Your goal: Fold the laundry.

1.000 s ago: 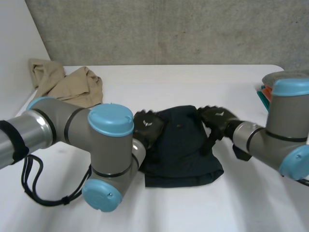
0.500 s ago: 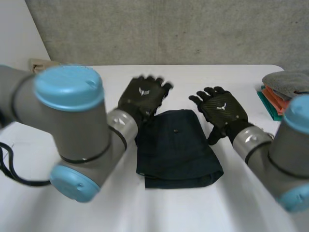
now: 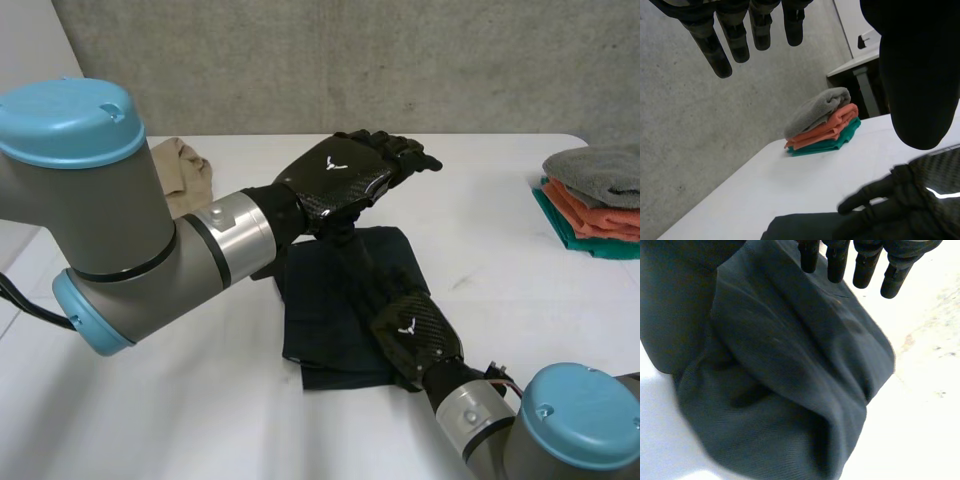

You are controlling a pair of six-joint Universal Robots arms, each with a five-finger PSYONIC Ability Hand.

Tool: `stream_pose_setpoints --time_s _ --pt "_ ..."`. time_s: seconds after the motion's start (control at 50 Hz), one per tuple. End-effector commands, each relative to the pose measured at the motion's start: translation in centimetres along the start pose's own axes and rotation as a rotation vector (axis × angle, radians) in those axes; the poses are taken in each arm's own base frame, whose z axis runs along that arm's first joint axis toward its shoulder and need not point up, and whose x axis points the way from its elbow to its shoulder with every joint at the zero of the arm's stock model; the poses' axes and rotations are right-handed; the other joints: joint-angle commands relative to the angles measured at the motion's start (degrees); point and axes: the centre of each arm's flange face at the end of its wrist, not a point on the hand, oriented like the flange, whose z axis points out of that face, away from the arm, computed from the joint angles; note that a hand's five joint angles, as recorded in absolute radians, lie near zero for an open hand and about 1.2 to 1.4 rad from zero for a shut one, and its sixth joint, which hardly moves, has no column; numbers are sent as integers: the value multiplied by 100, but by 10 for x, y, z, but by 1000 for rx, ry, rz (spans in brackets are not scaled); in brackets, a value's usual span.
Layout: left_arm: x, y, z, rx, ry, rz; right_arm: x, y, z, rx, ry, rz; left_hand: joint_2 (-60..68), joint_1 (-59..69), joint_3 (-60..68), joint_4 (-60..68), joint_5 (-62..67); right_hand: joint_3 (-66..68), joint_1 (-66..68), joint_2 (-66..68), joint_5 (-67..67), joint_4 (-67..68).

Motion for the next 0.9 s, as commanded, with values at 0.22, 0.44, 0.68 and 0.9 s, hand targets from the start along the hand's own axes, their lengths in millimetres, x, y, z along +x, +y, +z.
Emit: stream_pose_setpoints --time_s 0.22,0.44,0.68,0.9 --pt "-1 3 0 -8 -24 -1 14 1 40 102 132 -49 236 223 141 72 -34 2005 2055 2058 1707 1774" --pt "-3 -4 0 13 -32 12 35 -16 66 182 186 -24 203 190 108 38 -68 7032 7082 7084 6733 6801" --pt "-13 -41 -7 141 -108 83 148 -65 99 383 393 -39 169 156 74 5 -101 7032 7082 7084 6733 6801" --pt "-23 -57 -9 207 -151 71 305 -70 92 574 614 79 219 206 124 55 -51 7032 7082 7084 6733 6801"
